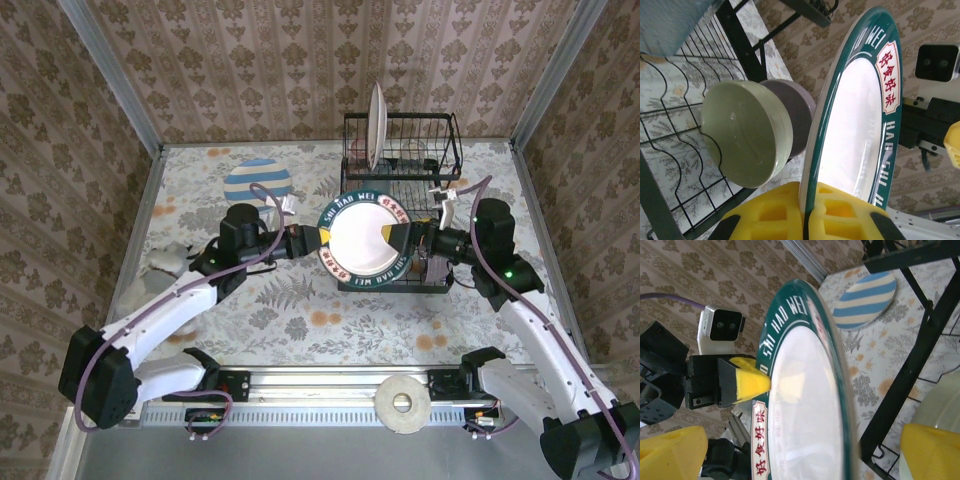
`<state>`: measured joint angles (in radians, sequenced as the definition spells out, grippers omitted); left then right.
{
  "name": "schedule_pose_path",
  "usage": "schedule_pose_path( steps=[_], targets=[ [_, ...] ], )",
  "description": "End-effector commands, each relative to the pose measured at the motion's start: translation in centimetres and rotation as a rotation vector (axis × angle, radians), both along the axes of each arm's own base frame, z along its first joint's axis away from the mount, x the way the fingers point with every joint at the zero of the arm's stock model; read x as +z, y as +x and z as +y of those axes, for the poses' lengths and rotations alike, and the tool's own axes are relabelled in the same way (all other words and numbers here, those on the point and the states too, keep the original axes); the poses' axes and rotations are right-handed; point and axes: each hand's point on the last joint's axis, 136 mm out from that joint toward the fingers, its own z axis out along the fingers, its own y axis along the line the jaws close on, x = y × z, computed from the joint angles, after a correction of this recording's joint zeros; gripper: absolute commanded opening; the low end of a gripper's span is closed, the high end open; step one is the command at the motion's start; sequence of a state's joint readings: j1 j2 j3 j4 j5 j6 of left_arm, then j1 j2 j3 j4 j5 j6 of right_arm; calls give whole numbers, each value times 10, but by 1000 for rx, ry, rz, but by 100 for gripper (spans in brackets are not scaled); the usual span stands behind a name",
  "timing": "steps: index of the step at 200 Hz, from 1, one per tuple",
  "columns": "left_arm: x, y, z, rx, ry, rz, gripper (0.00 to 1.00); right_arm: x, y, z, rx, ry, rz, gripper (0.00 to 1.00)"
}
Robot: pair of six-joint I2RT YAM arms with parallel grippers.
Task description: Unload the mixed dishes from the dish rack
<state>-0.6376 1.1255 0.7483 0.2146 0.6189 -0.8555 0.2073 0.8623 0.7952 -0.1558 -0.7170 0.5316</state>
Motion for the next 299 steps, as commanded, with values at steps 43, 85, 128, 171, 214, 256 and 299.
schedule_pose_path(
  steps=[43,85,128,171,214,256,299],
  targets=[
    [26,16,64,203,-38,-38,0,23,-7,8,49,87,-214,100],
    [33,37,122,382,-21,-37,0,10,-21,20,81,70,-258,100],
    [28,72,165,528,-14,10,0,8,-40,36,140,55,-295,100],
    [8,120,189,651,50,77,0,3,-43,42,144,45,-309,100],
    [-23,176,216,751,60,170,0,1,-46,43,144,22,-308,100],
    [-57,223,231,788,74,252,0,3,-48,44,146,26,-311,100],
    [-92,261,245,809,108,320,0,3,-49,44,143,18,-314,100]
  ],
)
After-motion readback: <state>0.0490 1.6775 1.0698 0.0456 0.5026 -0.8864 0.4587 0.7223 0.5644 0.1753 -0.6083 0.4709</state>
